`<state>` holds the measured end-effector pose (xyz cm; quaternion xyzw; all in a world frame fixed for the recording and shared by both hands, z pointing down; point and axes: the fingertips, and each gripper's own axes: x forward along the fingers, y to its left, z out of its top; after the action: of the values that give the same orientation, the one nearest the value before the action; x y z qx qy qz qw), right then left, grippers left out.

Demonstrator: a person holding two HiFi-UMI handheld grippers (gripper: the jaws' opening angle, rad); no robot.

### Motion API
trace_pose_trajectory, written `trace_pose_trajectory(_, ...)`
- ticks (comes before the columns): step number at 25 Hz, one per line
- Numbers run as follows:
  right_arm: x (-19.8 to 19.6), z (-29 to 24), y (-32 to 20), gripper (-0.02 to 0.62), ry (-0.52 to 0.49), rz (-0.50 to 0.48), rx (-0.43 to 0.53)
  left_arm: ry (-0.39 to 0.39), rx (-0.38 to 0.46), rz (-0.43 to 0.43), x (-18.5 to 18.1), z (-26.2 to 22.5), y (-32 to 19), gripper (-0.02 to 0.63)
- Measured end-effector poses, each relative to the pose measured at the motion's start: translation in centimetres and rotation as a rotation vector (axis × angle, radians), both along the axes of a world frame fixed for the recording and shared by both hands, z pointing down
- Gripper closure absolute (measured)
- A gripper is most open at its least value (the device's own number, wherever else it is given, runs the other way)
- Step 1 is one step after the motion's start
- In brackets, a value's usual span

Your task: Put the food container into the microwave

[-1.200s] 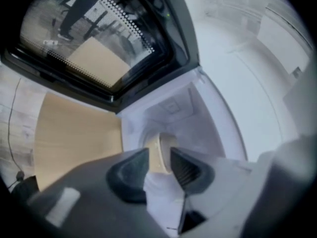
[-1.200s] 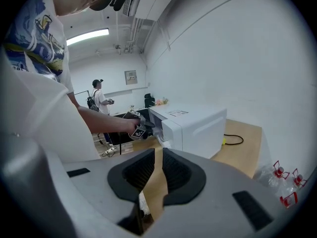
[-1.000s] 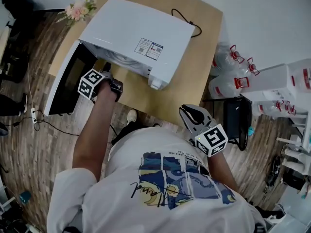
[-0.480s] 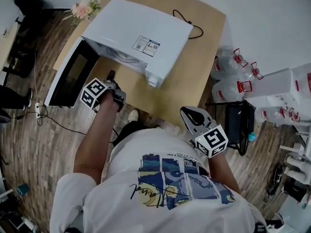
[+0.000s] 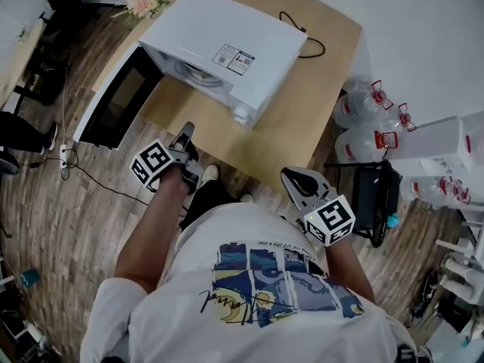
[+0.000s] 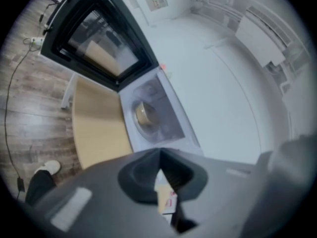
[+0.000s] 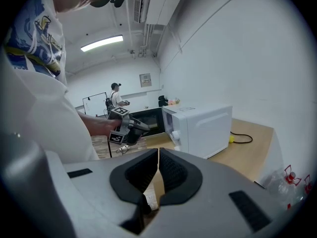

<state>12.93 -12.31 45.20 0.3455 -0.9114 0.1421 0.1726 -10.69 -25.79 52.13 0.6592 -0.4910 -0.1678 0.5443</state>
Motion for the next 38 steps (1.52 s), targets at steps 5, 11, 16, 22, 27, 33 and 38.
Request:
trace_pose_trajectory(5, -0.3, 0.0, 1.2, 0.581, -0.006, -0.023, 0.006, -0.114, 0.054, 0.118, 1.2, -0.4, 3.8, 0.598)
trace_pose_trajectory(11, -0.5, -0.1, 2.4, 0.583, -0.005, -0.039, 0.01, -0.157, 0.081, 0.189, 2.1, -0.5, 6.7, 0.598)
trace_pose_trajectory(16, -0.5, -0.2, 3.2, 0.583, -0.004, -0.045, 0.014, -0.17, 0.096, 0.215, 2.8, -0.4, 7.8, 0.598)
trace_pose_trajectory(22, -0.5, -0.3, 4.1, 0.584, 0.005, -0.05, 0.022, -0.19, 0.116, 0.23, 3.1, -0.5, 8.8, 0.598)
trace_pose_trajectory(27, -0.8, -0.2, 4.7, 0.584, 0.01, -0.06, 0.024, -0.199, 0.113, 0.229, 2.8, -0.3, 9.6, 0.598)
trace_pose_trajectory(33, -1.4, -0.1, 4.9, 0.586, 0.011, -0.085, 0.025, -0.196, 0.113, 0.211, 2.1, -0.3, 10.1, 0.598)
trace_pose_trajectory(38, -1.8, -0.1, 4.6, 0.586, 0.01, -0.097, 0.03, -0.182, 0.107, 0.187, 1.4, -0.4, 9.9, 0.598)
